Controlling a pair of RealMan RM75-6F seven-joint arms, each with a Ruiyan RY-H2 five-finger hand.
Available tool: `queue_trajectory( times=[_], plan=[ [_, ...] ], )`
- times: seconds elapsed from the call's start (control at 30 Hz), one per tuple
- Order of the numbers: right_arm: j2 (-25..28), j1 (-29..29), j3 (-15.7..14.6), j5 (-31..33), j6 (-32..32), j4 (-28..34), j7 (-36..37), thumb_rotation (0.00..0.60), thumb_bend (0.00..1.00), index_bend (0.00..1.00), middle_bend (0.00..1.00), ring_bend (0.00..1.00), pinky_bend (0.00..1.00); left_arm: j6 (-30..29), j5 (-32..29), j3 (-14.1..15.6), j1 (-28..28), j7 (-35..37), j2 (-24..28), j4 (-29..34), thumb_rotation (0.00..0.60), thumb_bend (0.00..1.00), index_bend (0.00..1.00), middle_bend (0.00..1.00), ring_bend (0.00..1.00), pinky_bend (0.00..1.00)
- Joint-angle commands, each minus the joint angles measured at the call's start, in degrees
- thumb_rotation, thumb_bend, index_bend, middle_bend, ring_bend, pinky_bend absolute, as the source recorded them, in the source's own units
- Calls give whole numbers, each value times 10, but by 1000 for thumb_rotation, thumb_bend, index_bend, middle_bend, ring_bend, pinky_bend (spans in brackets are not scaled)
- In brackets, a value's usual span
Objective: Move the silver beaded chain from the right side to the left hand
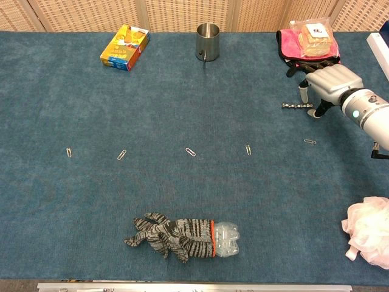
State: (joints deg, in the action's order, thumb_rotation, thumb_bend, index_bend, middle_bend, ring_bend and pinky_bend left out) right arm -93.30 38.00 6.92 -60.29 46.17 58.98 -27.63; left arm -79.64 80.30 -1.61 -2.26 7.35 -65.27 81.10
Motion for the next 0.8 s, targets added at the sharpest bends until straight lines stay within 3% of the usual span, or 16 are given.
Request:
queue_trajectory(
  times=[0.03, 0.8],
  plan=[
    [-2, 1, 1, 2, -2, -2, -1, 600, 230, 519, 5, 0, 5, 0, 0, 0, 0, 1, -1, -2, 600, 490, 316, 314, 295, 373],
    [-19, 11, 5, 23, -15, -24, -14, 600, 296, 530, 11, 0, 4, 2, -3, 0, 3, 10, -2, -10, 600, 490, 316, 314, 295, 374]
  ],
)
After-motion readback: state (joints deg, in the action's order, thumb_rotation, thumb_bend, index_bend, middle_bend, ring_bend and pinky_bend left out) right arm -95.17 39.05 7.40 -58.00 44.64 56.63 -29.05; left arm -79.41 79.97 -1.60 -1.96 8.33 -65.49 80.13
